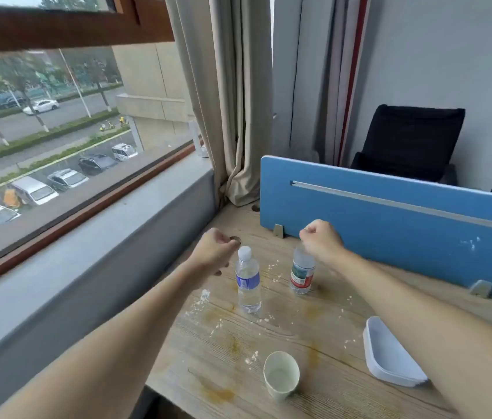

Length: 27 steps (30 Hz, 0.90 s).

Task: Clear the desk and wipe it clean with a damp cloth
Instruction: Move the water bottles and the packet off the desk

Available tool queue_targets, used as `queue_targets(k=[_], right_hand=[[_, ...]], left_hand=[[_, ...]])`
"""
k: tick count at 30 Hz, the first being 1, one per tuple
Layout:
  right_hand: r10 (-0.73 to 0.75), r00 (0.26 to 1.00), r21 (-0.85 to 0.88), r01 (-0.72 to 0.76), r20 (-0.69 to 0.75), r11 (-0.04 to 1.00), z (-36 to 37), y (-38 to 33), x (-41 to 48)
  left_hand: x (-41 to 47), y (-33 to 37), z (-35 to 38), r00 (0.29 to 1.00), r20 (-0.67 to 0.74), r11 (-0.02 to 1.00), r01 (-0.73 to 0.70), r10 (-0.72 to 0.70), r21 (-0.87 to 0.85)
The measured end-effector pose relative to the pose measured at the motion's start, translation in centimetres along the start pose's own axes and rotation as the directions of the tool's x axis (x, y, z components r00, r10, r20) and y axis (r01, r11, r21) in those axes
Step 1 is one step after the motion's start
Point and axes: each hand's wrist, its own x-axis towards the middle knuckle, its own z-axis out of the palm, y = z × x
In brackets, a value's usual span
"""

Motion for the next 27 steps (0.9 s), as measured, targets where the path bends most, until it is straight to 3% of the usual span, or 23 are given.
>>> queue_targets(k=[4,8,11,22,27], right_hand=[[0.1,0.993,-0.261,-0.112,-0.058,0.959,1.6,2.6,3.5],[0.066,0.998,-0.385,-0.069,-0.021,0.92,2.8,4.3,5.9],[0.074,0.993,-0.439,-0.028,0.088,0.898,3.7,5.2,7.4],[-0.135,0.985,-0.628,0.172,0.107,0.759,5.2,4.3,4.6],[-0.24,0.963,-0.597,0.264,0.121,0.757,6.0,0.5,2.3]], left_hand=[[3.4,-2.1,2.1,1.0,0.018,0.974,-0.023,0.019,0.223],[5.7,-3.2,3.3,0.995,0.07,0.907,-0.094,0.071,0.41],[7.1,-3.9,4.0,0.99,0.13,0.88,-0.109,0.055,0.461],[6.7,-5.5,4.8,0.98,0.115,0.905,-0.193,0.16,0.38],[5.2,-6.0,1.8,0.984,0.036,0.933,-0.176,0.174,0.314]])
